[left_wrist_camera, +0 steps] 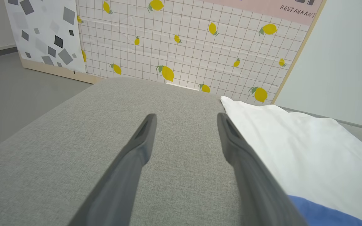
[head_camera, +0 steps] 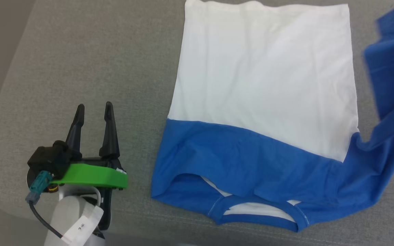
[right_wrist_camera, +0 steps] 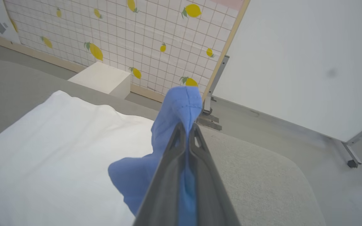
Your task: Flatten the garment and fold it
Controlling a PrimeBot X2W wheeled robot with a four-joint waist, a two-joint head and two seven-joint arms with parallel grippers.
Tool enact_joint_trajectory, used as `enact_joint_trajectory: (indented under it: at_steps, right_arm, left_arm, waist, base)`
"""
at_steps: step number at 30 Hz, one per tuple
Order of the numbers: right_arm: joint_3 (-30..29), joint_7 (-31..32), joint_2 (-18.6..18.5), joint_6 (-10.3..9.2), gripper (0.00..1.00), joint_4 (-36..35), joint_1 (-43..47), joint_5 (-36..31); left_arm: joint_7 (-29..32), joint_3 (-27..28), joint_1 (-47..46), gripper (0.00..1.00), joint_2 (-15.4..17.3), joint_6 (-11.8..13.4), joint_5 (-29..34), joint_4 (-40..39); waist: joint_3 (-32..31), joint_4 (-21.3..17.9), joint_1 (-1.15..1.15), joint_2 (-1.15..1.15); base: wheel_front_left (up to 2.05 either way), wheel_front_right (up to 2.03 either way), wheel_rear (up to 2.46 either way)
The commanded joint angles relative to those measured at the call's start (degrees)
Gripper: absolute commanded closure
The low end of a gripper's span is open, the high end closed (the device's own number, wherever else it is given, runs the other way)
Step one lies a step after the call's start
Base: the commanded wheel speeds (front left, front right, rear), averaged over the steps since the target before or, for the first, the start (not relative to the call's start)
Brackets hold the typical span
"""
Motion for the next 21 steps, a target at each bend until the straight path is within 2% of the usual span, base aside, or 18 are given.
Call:
enact_joint_trajectory:
  at_steps: [1, 4, 8, 13, 21]
  right_arm:
    - [2.8, 1.0, 0.9, -0.09, 1.0, -1.7, 1.1, 0.1]
    - [8.9, 2.4, 2.3, -0.09, 1.0, -3.5, 1.2, -0.2]
    - [17.3, 3.0, 4.0, -0.09, 1.0, -0.9, 1.2, -0.2]
    - [26.9, 1.6, 6.7, -0.09, 1.0, 7.1, 0.1, 0.8]
    - [36.3, -2.1, 10.8, -0.09, 1.0, 24.1, -3.4, 0.2]
  left_arm:
    - [-0.2, 0.0, 1.2, 0.0, -0.2, -0.3, -0.2, 0.2]
    - [-0.2, -0.1, 1.9, 0.0, -0.2, -0.4, -0.6, 0.4]
    - [-0.2, -0.7, 2.2, 0.0, -0.2, -0.4, -1.4, 0.6]
    - [-0.2, -1.3, 1.8, 0.0, -0.2, -0.3, -2.3, 0.6]
    - [-0.2, -2.7, 0.5, 0.0, -0.2, 0.3, -3.8, 0.7]
  waist:
    - [-3.9, 1.0, 0.01, 0.0]
    - [-4.6, 1.6, 0.01, 0.0]
    - [-4.9, 2.9, 0.01, 0.0]
    - [-4.0, 4.2, 0.01, 0.0]
    - [-1.5, 6.0, 0.01, 0.0]
  base:
    - [0.0, 0.0, 0.0]
    - [0.0, 0.0, 0.0]
    - [0.0, 0.0, 0.0]
    - [0.0, 0.0, 0.0]
    - [0.0, 0.0, 0.0]
